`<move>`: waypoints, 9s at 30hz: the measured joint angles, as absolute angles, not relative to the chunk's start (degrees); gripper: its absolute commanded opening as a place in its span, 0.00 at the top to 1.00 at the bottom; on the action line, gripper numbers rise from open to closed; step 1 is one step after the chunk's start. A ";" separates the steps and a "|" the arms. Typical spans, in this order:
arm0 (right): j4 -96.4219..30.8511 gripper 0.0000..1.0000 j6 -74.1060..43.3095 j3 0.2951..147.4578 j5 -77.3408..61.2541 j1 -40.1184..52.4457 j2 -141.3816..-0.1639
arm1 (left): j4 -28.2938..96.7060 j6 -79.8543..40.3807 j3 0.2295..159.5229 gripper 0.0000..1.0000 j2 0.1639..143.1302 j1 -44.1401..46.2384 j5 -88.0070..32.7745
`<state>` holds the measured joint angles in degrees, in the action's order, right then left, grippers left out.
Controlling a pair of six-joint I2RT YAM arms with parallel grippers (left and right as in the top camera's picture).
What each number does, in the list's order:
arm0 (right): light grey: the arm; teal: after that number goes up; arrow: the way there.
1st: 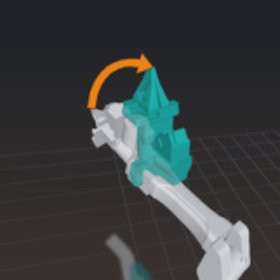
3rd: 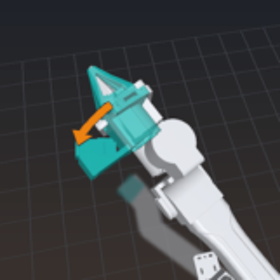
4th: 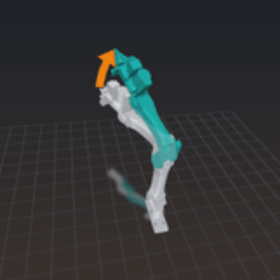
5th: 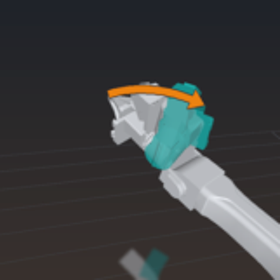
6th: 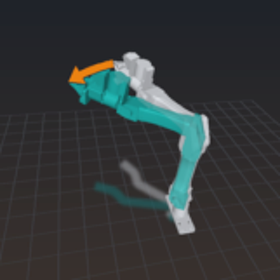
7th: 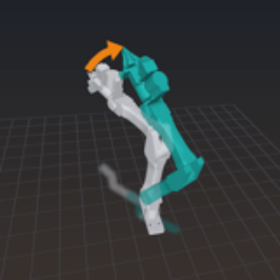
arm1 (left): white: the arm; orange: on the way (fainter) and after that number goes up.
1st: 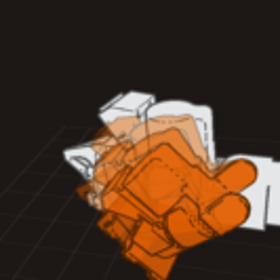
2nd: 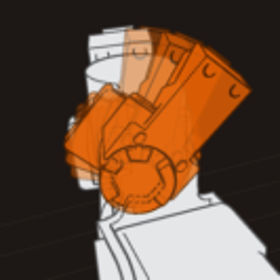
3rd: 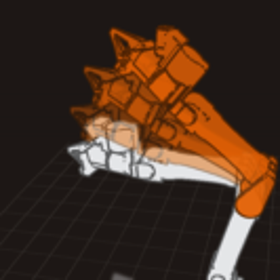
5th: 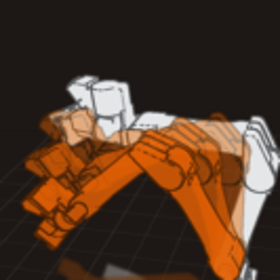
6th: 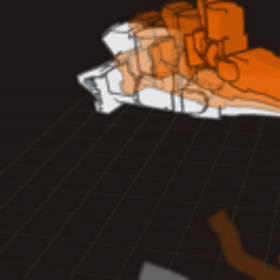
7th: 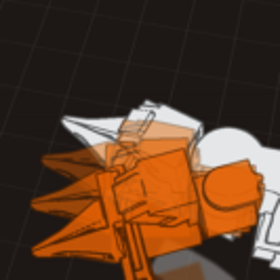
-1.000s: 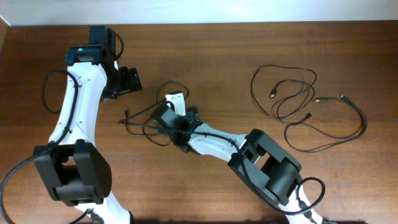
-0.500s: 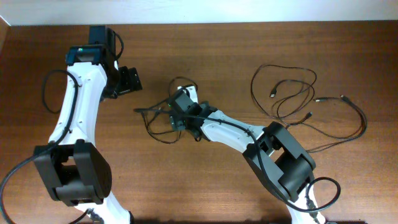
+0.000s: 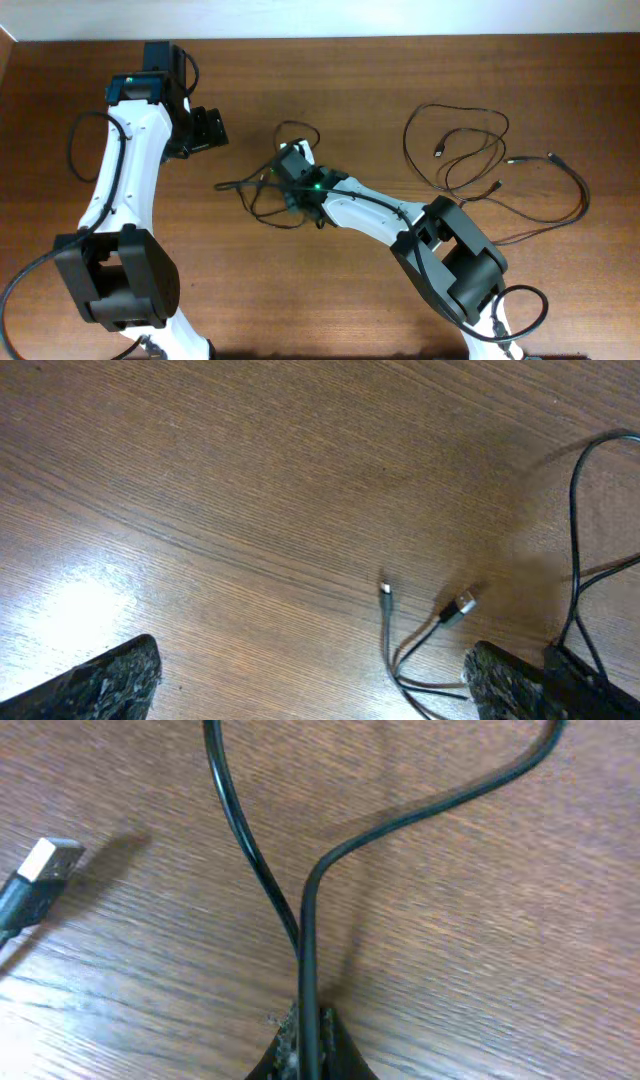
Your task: Untangle cables
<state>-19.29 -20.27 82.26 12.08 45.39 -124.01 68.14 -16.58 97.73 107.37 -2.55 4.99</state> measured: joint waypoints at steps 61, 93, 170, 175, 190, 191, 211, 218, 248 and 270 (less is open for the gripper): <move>-16.80 0.60 -13.96 85.23 8.67 42.09 -126.28 | 68.14 -16.58 97.73 0.01 107.37 -2.55 4.99; -35.14 0.96 -6.44 86.02 -0.40 15.03 -109.97 | 68.14 -16.58 97.73 0.01 107.37 -2.55 4.97; -43.48 0.02 -6.24 91.83 -11.14 13.69 -116.66 | 68.14 -16.58 97.73 0.01 107.37 -2.55 4.99; -43.48 0.02 -6.20 91.83 -11.14 13.69 -116.66 | 68.16 -16.58 97.73 0.01 107.37 -2.55 4.99; -43.48 0.02 -6.20 91.83 -11.14 13.69 -116.66 | 68.14 -16.58 97.76 0.01 107.37 -2.55 4.99; -43.48 0.02 -6.22 91.83 -11.14 13.69 -116.66 | 68.14 -16.58 97.76 0.01 107.37 -2.55 4.99; -43.48 0.02 -6.20 91.83 -11.14 13.69 -116.66 | 68.16 -16.56 97.73 0.01 107.37 -2.55 4.99; -43.48 0.02 -6.24 91.83 -11.14 13.69 -116.66 | 68.16 -16.58 97.73 0.01 107.37 -2.55 4.99; -43.51 0.02 -6.20 91.83 -11.57 13.69 -116.66 | -0.64 -16.97 40.07 0.01 80.51 -2.44 -1.34; -43.59 0.02 -6.24 91.83 -11.57 13.69 -116.66 | 2.70 -16.97 0.67 0.01 39.81 -2.44 -1.89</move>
<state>-43.59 -6.24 91.83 -11.57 13.69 -116.66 2.70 -16.97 0.67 39.81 -2.44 -1.89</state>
